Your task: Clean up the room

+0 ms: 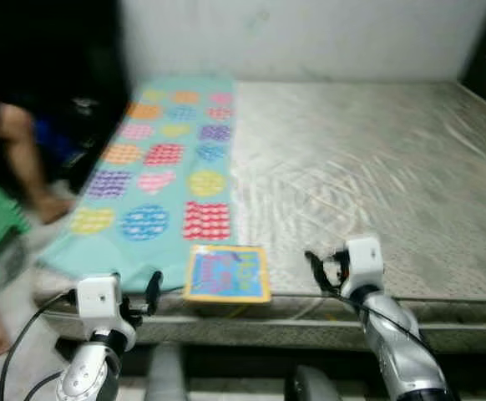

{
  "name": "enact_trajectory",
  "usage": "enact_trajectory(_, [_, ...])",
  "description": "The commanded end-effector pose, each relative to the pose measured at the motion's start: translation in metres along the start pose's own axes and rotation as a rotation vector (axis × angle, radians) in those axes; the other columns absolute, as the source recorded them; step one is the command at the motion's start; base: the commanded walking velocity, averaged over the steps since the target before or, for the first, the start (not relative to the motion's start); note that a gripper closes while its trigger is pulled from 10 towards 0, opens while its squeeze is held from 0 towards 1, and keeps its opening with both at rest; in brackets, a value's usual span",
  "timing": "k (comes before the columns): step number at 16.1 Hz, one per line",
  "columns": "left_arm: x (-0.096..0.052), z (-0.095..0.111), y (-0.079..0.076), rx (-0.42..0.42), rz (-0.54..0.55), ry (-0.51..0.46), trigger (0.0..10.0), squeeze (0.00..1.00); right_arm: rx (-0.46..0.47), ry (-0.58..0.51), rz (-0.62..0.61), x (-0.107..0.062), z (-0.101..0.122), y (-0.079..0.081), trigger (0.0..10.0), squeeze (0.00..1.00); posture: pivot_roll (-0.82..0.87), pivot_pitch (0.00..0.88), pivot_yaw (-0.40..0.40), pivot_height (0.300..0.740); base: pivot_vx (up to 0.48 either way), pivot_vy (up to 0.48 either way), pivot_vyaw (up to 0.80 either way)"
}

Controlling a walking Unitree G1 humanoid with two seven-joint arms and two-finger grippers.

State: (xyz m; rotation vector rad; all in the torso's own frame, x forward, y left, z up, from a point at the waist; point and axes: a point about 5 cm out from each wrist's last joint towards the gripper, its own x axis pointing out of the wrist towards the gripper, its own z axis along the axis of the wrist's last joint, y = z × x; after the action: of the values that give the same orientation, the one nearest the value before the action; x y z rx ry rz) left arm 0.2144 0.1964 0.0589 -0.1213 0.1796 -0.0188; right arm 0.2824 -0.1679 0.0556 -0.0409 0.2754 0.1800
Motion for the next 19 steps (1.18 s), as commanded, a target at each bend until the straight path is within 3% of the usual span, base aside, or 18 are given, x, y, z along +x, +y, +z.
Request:
enact_trajectory(1, [0.007,0.0146,0.0005,0.012,-0.001,-0.052,10.0,0.0,-0.009,-0.033,0.009,0.0029,0.0094,0.001,10.0,0.0,-0.07,0.0,-0.028,0.615,0.0,0.0,0.0])
enact_trajectory(11, [0.0088,0.0149,-0.0017,-0.002,-0.006,-0.053,10.0,0.0,-0.019,-0.035,0.027,0.0029,0.0088,0.0024,10.0,0.0,-0.07,0.0,-0.028,0.615,0.0,0.0,0.0])
enact_trajectory(14, [0.0096,0.0156,-0.0029,-0.004,-0.009,-0.054,10.0,0.0,-0.017,-0.036,0.028,0.0028,0.0087,0.0028,10.0,0.0,-0.07,0.0,-0.027,0.58,0.0,0.0,0.0])
enact_trajectory(19, [0.0112,0.0156,-0.0054,-0.013,-0.016,-0.056,10.0,0.0,-0.019,-0.045,0.038,0.0019,0.0086,0.0033,10.0,0.0,-0.08,0.0,-0.025,0.57,0.0,0.0,0.0])
